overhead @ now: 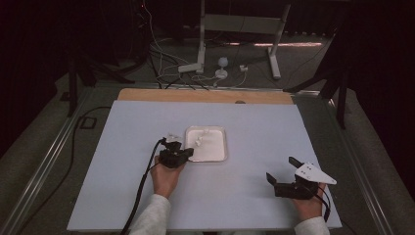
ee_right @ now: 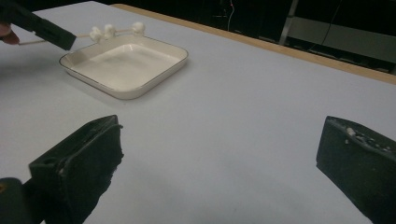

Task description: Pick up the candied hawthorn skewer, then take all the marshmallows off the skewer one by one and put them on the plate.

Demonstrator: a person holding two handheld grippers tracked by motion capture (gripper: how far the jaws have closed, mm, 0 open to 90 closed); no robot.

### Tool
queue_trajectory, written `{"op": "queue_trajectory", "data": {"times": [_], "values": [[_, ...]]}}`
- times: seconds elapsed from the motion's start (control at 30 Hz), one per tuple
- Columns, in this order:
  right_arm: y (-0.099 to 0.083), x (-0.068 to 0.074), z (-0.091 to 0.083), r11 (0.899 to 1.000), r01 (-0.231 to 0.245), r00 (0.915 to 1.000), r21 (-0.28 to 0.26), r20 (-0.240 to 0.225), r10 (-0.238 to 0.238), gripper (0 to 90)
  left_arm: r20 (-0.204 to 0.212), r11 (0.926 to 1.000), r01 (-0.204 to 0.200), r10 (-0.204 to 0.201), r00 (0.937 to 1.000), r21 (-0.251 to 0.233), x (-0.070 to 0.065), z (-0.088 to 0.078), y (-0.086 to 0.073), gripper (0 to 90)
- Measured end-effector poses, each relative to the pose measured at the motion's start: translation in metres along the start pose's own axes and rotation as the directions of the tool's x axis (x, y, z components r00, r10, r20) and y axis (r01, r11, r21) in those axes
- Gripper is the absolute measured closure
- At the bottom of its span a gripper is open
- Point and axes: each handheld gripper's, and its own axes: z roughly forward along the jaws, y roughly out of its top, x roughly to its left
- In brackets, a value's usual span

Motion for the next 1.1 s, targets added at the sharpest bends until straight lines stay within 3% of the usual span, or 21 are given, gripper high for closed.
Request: {"op": "queue_trajectory", "data": {"times": [0.53,0.83,1.1], "values": [[0.0,0.0,-0.001,1.0,0.0,1.0,0.001,0.004,0.0,0.0,0.017,0.9958,0.01,-0.008,0.9998,-0.091,0.009,-0.031,0.001,89.5],[0.0,0.001,0.001,1.0,-0.004,1.0,0.004,-0.006,0.004,0.0,0.017,0.9886,0.003,0.0,0.9999,-0.151,0.014,-0.052,-0.008,89.5],[0.003,0.001,0.006,0.999,-0.048,0.9986,0.009,-0.022,0.048,0.0,0.017,0.9815,-0.033,0.037,0.9992,-0.188,0.018,-0.068,-0.017,89.5]]}}
